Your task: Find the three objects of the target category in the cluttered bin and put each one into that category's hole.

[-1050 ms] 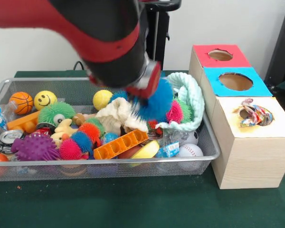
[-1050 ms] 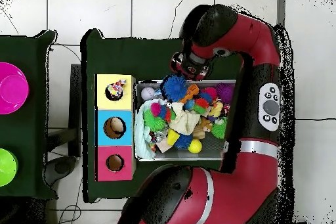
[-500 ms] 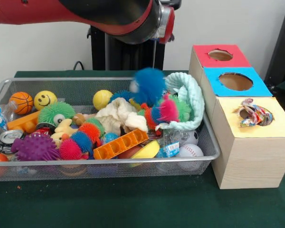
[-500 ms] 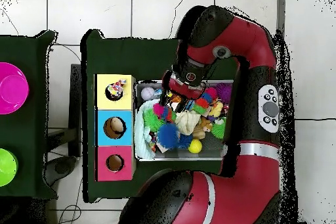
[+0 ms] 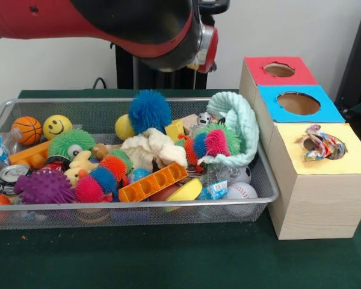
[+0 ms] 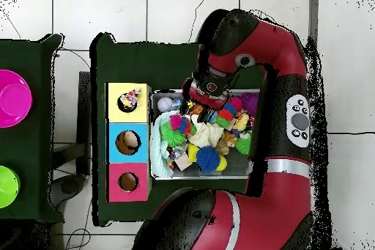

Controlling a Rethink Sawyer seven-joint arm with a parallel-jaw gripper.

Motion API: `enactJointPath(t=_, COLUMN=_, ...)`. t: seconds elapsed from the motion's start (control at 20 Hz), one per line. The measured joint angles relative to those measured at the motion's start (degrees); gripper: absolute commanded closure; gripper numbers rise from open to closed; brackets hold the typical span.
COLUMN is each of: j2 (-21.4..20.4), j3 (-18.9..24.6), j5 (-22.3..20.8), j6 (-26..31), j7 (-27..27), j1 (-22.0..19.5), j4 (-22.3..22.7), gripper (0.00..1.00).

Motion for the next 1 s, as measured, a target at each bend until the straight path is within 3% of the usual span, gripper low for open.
enactJointPath(t=0.6, j2=0.57, j3=0.00, j5=-7.25, j6=-32.16, j7=-0.12, j1=-0.01, j4=0.32, gripper=0.00)
enactJointPath(t=1.0, j2=0.52, j3=0.01, j5=-11.94, j6=-33.68, j7=-1.16, j1=-0.18, j4=0.72, gripper=0.00)
